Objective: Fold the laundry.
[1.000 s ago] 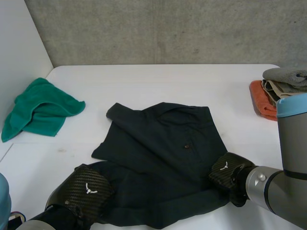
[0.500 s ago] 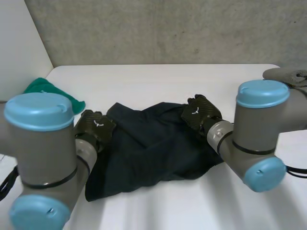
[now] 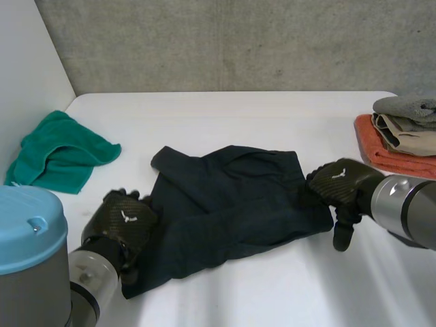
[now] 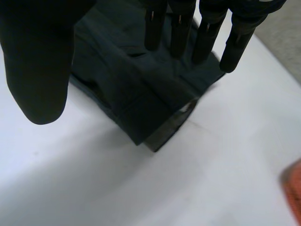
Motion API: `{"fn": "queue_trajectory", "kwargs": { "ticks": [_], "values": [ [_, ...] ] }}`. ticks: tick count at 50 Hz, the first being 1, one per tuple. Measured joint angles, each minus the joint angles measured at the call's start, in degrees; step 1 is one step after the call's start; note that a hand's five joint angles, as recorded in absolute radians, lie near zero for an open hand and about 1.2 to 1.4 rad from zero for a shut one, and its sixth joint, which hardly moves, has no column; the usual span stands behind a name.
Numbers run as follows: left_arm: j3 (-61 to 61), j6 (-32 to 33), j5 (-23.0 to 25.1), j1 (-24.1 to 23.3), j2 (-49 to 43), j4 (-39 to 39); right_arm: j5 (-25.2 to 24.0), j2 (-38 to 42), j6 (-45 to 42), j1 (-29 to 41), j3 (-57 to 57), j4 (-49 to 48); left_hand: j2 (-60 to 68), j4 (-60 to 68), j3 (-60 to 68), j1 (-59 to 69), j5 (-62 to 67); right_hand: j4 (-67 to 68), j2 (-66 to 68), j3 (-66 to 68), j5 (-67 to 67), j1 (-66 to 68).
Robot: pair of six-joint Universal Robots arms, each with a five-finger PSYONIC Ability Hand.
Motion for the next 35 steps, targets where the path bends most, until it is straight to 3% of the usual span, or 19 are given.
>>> {"fn": "queue_trajectory", "kwargs": {
  "ticks": [4, 12, 16, 18, 23, 31, 35],
  "values": [
    [-0.1, -0.7, 1.9, 0.5, -1.8, -1.3, -2.8, 3.0, 1.2, -0.9, 3.8, -7.1, 3.6, 3.7, 3.7, 3.9, 3.7, 0.1, 0.0, 0.1, 0.2, 0.1],
    [2.9, -1.6, 4.6, 2.3, -8.4, -1.2, -3.0, 8.8, 4.0, 0.3, 7.8, -21.8, 9.0, 9.1, 9.3, 8.8, 9.1, 7.2, 8.8, 6.8, 6.6, 7.6],
    [5.3, -1.7, 5.3, 2.9, -13.2, -0.9, -2.2, 11.1, 4.8, 1.2, 8.5, -26.5, 21.2, 21.2, 21.4, 22.1, 21.0, 16.2, 18.5, 16.1, 15.2, 16.7],
    [6.2, -1.6, 5.3, 3.0, -14.7, -0.8, -2.0, 11.7, 4.9, 1.6, 8.6, -27.7, 33.3, 32.2, 32.5, 33.7, 31.9, 21.9, 24.9, 21.8, 20.6, 22.6],
    [8.7, -1.7, 4.9, 3.4, -16.4, -0.7, -1.0, 12.1, 5.1, 2.2, 8.4, -29.7, 51.7, 51.5, 51.4, 49.9, 49.9, 44.4, 46.7, 43.9, 41.8, 40.9],
    [11.3, -2.3, 4.2, 3.8, -9.0, -2.0, -0.3, 7.1, 5.1, 2.1, 6.7, -29.0, 51.9, 51.7, 51.6, 49.9, 50.0, 46.4, 47.5, 45.5, 43.2, 41.0],
    [17.0, -2.9, 4.6, 4.3, 3.2, -6.8, -0.4, -1.7, 5.2, 0.7, 0.0, -24.4, 52.1, 51.8, 51.7, 49.9, 49.9, 46.4, 47.5, 45.5, 43.2, 41.7]
  ]
}}
